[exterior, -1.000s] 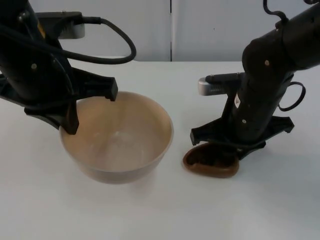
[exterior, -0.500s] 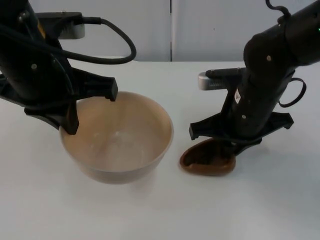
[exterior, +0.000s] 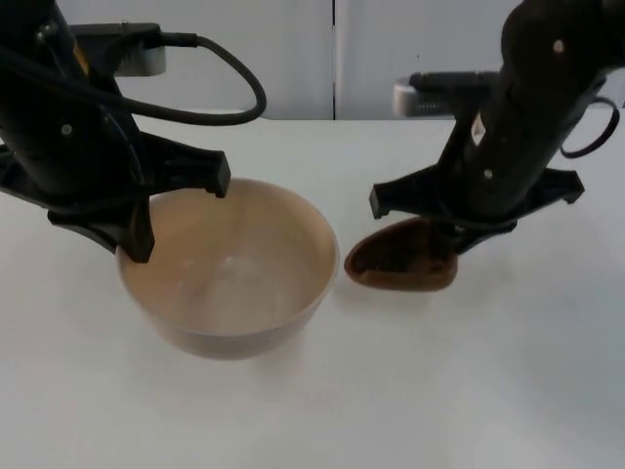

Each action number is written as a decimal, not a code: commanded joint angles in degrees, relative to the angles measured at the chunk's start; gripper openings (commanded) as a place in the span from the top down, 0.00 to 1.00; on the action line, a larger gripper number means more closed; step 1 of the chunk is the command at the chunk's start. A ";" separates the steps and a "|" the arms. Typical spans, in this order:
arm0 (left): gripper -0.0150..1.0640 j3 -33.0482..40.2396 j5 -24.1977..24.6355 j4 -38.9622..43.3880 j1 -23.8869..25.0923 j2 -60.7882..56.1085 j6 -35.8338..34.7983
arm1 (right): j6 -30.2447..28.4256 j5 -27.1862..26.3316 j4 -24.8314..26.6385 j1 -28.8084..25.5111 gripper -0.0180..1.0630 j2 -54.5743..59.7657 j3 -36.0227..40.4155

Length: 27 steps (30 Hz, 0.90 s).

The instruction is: Pick up the bowl with the left hand and pour the coffee beans from the cup into the bowl with the right hand.

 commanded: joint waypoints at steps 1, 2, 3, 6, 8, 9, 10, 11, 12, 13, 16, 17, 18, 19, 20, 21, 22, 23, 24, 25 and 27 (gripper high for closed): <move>0.99 -0.01 -0.45 -0.80 0.21 -0.55 -0.42 | -0.64 0.82 -0.41 0.03 0.98 -2.06 -0.02; 0.99 -0.01 -0.45 -0.80 0.21 -0.55 -0.42 | -0.97 1.26 -0.41 -0.39 0.98 -2.99 -0.02; 0.99 -0.01 -0.55 -0.80 0.21 -0.55 -0.42 | -1.67 2.31 0.03 -0.76 0.98 -4.95 -0.02; 0.99 -0.01 -0.55 -0.80 0.21 -0.55 -0.42 | -2.84 4.64 0.03 -2.11 0.98 -7.82 -0.02; 0.99 -0.01 -0.55 -0.80 0.21 -0.55 -0.42 | -4.60 7.48 0.03 -3.52 0.98 -11.08 -0.02; 0.99 -0.01 -0.55 -0.80 0.21 -0.55 -0.42 | -4.60 7.48 0.03 -3.52 0.98 -11.08 -0.02; 0.99 -0.01 -0.55 -0.80 0.21 -0.55 -0.42 | -6.13 9.95 0.03 -4.77 0.98 -13.19 -0.02; 0.99 -0.01 -0.55 -0.80 0.21 -0.55 -0.42 | -7.25 11.52 0.14 -5.55 0.98 -14.92 -0.02; 0.99 -0.01 -0.24 -0.63 0.21 -0.55 -0.42 | -8.29 12.86 0.14 -6.21 0.98 -16.06 -0.02; 0.99 -0.01 0.01 -0.63 0.21 -0.55 -0.42 | -8.77 13.64 0.14 -6.60 0.98 -16.71 -0.02; 0.99 -0.01 0.25 -0.63 0.21 -0.55 -0.42 | -11.54 16.93 0.82 -8.00 0.98 -19.21 -0.02; 0.99 -0.01 0.42 -0.63 0.21 -0.55 -0.42 | -13.03 17.85 2.01 -8.56 0.98 -20.04 -0.02; 0.99 -0.01 0.42 -0.63 0.21 -0.55 -0.42 | -13.03 17.85 2.01 -8.56 0.98 -20.04 -0.02; 0.99 -0.01 0.58 -0.63 0.21 -0.55 -0.42 | -14.90 18.47 3.32 -9.14 0.98 -20.78 -0.02; 0.99 -0.01 0.58 -0.63 0.21 -0.55 -0.42 | -16.58 18.76 5.00 -9.44 0.98 -21.27 -0.02; 0.99 -0.01 0.58 -0.63 0.21 -0.55 -0.42 | -17.82 19.01 6.61 -9.83 0.98 -21.85 -0.02; 0.99 -0.01 0.45 -0.80 0.21 -0.55 -0.42 | -18.87 19.47 7.57 -10.08 0.98 -22.19 -0.13; 0.99 -0.01 0.45 -0.93 0.21 -0.55 -0.42 | -19.49 20.29 7.90 -10.29 0.98 -22.41 -0.22; 0.99 -0.01 0.45 -1.28 0.21 -0.55 -0.42 | -19.98 21.26 7.87 -10.29 0.98 -22.51 -0.80; 0.99 -0.01 0.45 -1.28 0.21 -0.55 -0.42 | -19.98 21.26 7.87 -10.29 0.98 -22.51 -0.80; 0.99 -0.01 0.59 -2.14 0.21 -0.55 -0.42 | -20.89 23.77 7.87 -10.29 0.98 -22.51 -2.36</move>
